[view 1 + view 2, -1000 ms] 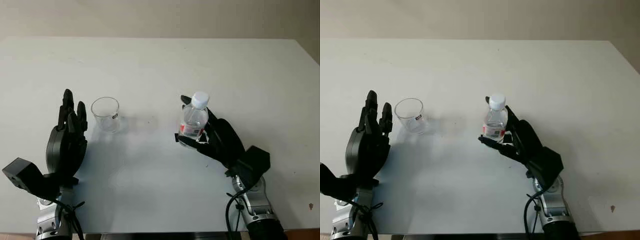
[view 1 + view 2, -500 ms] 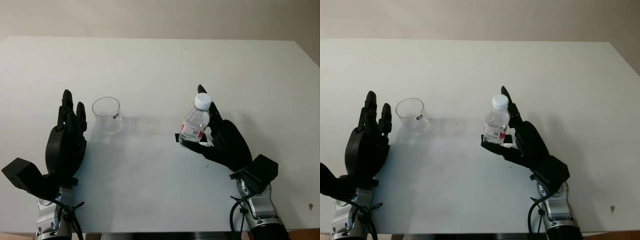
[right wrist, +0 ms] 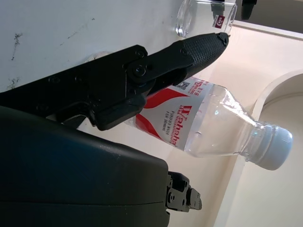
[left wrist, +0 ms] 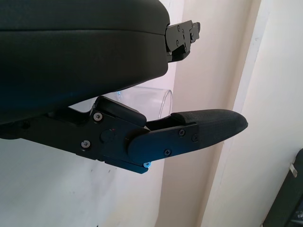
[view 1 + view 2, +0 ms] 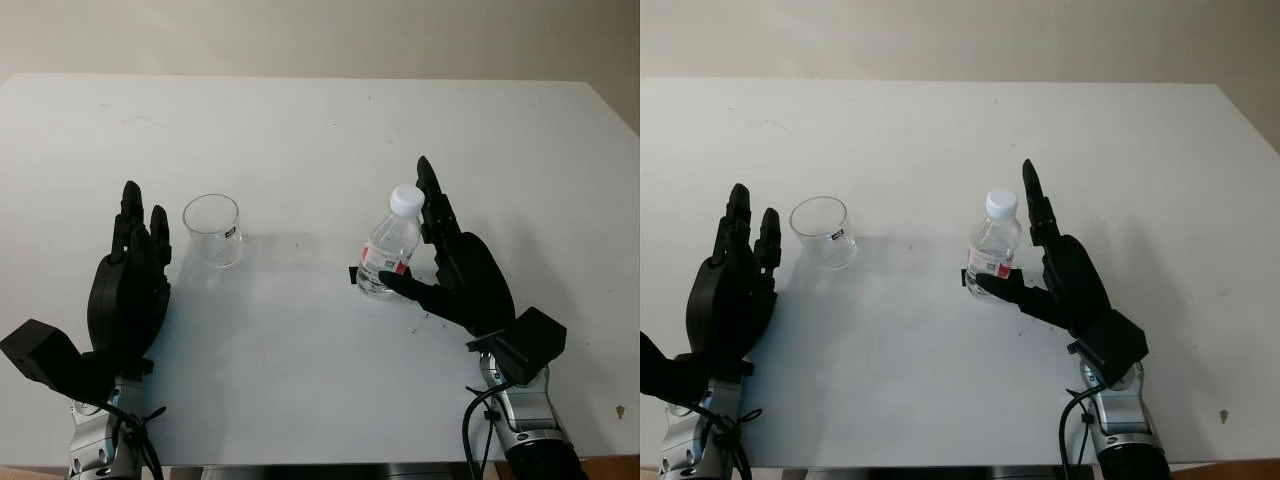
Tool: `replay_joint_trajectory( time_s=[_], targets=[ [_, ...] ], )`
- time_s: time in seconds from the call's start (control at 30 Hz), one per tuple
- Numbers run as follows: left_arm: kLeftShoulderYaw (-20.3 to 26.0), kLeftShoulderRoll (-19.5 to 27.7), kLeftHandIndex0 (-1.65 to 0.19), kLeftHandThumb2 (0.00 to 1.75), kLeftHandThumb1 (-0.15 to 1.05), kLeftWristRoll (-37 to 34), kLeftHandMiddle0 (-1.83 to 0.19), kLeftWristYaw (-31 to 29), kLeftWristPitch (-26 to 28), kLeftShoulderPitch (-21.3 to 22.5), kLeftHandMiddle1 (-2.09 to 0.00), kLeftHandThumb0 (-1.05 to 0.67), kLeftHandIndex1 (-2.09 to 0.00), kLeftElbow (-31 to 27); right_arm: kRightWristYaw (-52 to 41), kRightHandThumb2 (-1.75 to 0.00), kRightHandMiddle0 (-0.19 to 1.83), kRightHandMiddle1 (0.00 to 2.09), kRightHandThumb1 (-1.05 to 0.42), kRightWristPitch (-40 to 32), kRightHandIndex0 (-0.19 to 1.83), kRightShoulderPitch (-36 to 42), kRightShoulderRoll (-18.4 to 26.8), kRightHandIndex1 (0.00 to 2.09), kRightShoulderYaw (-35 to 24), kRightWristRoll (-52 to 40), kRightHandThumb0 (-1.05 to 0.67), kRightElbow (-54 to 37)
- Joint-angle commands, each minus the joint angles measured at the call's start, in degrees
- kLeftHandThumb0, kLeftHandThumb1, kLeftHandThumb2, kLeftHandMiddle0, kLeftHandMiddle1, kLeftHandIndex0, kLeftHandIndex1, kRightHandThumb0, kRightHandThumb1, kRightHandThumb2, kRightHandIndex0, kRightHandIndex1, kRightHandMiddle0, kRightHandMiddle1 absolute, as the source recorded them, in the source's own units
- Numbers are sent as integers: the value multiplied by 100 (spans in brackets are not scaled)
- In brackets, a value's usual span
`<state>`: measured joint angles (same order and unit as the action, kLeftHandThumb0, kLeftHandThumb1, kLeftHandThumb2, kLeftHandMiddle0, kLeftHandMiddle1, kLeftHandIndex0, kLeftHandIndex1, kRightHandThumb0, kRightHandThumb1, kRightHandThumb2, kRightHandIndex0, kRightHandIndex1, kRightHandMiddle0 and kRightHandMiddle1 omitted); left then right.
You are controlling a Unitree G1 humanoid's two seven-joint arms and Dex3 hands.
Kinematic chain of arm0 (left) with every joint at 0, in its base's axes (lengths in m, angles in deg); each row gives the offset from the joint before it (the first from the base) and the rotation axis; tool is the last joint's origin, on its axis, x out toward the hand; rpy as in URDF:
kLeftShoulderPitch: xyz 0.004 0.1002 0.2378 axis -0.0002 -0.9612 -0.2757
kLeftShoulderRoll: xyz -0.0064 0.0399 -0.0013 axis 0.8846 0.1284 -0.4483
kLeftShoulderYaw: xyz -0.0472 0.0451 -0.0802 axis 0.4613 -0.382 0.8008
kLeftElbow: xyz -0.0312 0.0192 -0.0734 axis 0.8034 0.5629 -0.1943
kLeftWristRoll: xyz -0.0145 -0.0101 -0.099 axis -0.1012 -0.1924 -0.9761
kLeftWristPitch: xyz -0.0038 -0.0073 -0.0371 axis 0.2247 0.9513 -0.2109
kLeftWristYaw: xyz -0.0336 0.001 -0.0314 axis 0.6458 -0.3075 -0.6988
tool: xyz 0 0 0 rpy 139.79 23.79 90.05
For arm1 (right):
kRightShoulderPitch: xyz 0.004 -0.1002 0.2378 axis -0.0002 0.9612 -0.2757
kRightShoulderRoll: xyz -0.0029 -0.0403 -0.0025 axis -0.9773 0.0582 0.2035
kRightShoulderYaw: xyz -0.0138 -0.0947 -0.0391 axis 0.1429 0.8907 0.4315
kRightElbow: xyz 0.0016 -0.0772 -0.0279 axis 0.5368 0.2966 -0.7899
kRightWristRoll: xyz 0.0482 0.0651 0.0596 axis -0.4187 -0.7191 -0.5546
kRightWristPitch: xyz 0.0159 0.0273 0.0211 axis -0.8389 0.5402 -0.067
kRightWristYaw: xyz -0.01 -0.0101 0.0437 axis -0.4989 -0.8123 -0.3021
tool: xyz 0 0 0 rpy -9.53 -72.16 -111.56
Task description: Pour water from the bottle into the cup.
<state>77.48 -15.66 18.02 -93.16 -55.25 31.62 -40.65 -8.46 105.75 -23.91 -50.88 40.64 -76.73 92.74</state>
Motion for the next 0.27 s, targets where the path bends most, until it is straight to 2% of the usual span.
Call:
replay_joint_trajectory(
  time_s=[0.0,0.23],
  targets=[
    [-3,-44,19,61,105,-6,18,-10,52,-188,-5,-80,-3,106,2,-5,-19,0,-98,-36,-19,91,-79,0,47,-11,-89,160],
    [-10,-50,19,62,105,16,18,2,39,-161,-5,-79,-2,155,15,-5,-19,0,-98,67,-19,53,-76,0,94,42,-90,271]
  ],
)
